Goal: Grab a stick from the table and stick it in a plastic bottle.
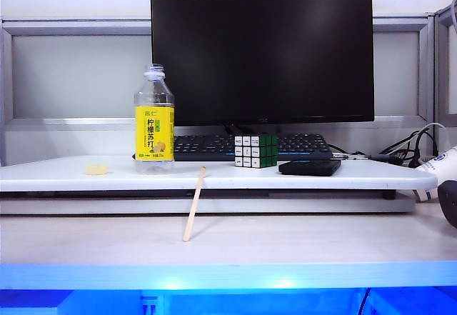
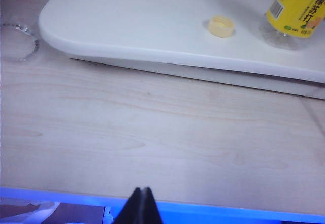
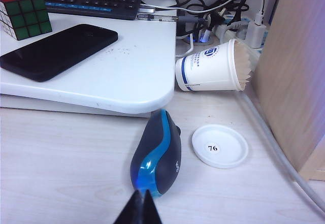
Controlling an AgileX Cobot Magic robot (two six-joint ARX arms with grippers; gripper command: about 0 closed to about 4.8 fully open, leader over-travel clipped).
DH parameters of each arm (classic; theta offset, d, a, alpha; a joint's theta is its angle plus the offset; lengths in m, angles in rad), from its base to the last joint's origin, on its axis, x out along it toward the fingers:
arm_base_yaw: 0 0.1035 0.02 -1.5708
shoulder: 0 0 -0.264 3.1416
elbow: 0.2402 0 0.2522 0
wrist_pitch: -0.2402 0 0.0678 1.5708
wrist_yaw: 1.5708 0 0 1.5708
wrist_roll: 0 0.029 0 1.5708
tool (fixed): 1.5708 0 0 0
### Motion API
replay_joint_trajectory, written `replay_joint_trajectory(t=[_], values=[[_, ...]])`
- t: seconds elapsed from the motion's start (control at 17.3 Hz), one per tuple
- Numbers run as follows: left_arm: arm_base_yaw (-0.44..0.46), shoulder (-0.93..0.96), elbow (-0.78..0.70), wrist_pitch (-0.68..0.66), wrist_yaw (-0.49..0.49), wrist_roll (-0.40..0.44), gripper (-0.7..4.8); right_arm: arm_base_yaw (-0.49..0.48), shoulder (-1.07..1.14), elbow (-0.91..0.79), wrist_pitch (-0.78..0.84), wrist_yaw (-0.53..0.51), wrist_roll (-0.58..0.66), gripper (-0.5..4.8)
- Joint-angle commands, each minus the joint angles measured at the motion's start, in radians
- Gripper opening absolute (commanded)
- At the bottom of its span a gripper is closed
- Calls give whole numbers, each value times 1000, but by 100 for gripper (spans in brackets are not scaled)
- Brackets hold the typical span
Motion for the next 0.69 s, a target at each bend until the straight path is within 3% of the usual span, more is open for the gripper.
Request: replay_joint_trajectory(t=[0.06, 0.52, 0.69], values=[[1, 0, 2, 29, -1, 4, -6, 0, 0, -2, -11, 0, 2, -5], [0, 0, 2, 81, 8, 99, -6, 2, 0, -2, 14, -29, 23, -5], [0, 0, -1, 98, 137, 137, -6, 3, 0, 3, 98, -79, 90, -5]])
